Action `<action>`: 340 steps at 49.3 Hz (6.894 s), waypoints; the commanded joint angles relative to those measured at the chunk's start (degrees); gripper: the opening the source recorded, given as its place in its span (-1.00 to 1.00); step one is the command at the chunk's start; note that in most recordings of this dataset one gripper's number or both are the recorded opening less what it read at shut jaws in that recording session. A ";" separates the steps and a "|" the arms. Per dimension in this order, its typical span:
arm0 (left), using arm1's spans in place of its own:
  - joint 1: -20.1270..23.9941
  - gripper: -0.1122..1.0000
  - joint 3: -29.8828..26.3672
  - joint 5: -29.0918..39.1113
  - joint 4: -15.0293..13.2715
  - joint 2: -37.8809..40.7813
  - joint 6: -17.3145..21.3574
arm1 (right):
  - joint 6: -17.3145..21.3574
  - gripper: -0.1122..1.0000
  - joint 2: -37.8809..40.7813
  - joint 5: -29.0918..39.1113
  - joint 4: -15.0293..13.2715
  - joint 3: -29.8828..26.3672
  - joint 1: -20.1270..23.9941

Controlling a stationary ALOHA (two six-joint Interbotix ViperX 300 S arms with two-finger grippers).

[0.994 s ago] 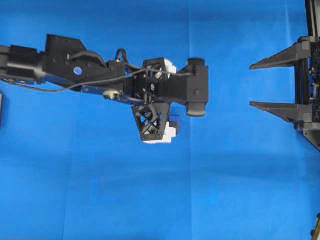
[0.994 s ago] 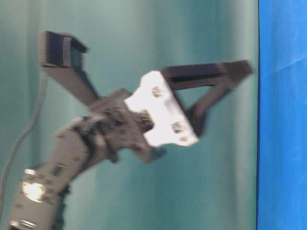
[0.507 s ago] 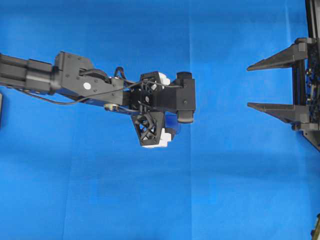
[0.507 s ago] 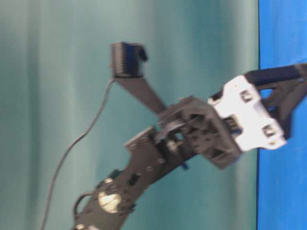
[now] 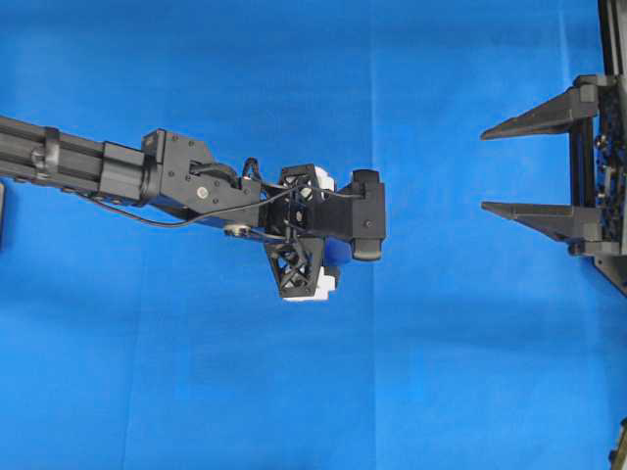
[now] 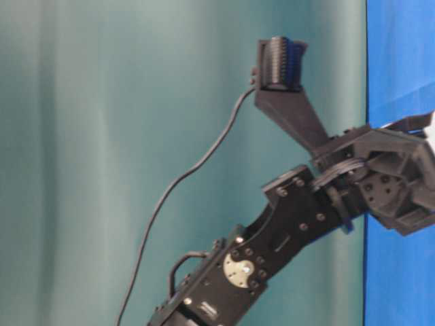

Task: Handover the blue block to the right arm after grasping it with the left arm, then place it in the designated position.
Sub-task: 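Lower the left gripper around the blue cube and close on it, then lift the cube with the left gripper and rotate it upright, then hold the cube raised in the left gripper while right gripper reorients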

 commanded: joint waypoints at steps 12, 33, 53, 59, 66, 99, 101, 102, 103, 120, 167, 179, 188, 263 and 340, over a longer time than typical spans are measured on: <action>-0.18 0.88 -1.23 -0.44 0.09 -0.79 0.00 | 0.00 0.95 0.44 -0.18 0.09 -0.97 -0.18; -0.09 0.07 -1.67 0.70 0.09 -0.88 0.44 | -0.09 0.95 0.44 -0.26 0.09 -0.97 -0.18; 0.09 0.07 -2.29 2.72 0.09 -2.99 0.70 | 0.00 0.95 0.44 -0.26 0.09 -0.97 -0.18; 0.09 0.07 -3.16 5.54 0.18 -5.98 0.53 | 0.00 0.95 0.44 -0.18 0.09 -0.97 -0.18; 0.00 0.07 -4.39 9.32 0.09 -9.23 0.26 | 0.00 0.95 0.44 -0.18 0.18 -0.97 -0.09; 0.09 0.07 -12.30 23.47 0.79 -20.21 0.79 | 0.00 0.95 0.44 0.44 0.18 -0.97 -0.18; 0.09 0.07 -12.66 23.82 0.97 -20.57 0.79 | 0.00 0.95 0.53 0.44 0.18 -0.97 -0.18; 0.09 0.07 -12.83 23.91 1.05 -20.74 0.79 | 0.00 0.95 0.53 0.44 0.18 -0.97 -0.18; 0.09 0.07 -13.01 23.99 1.05 -21.01 0.79 | 0.00 0.95 0.53 0.44 0.18 -0.97 -0.18; 0.09 0.07 -12.92 23.99 1.05 -21.71 0.79 | 0.00 0.95 0.62 0.44 0.18 -0.97 -0.18; 0.26 0.07 -12.57 23.99 1.05 -21.88 0.70 | 0.00 0.95 0.62 0.44 0.18 -0.97 -0.18; 0.18 0.07 -10.46 21.62 1.05 -23.03 0.18 | 0.00 0.95 0.62 0.44 0.09 -0.97 -0.18; -0.18 0.07 -3.69 9.93 1.05 -26.81 0.09 | 0.00 0.95 0.53 0.44 0.09 -0.97 -0.18; -0.97 0.07 22.76 -32.08 0.62 -42.80 0.53 | -0.09 0.95 0.62 0.88 0.00 -1.93 -0.18; -0.79 0.07 23.47 -32.43 0.35 -42.89 0.00 | -19.95 0.89 2.37 8.09 -53.96 -10.28 3.96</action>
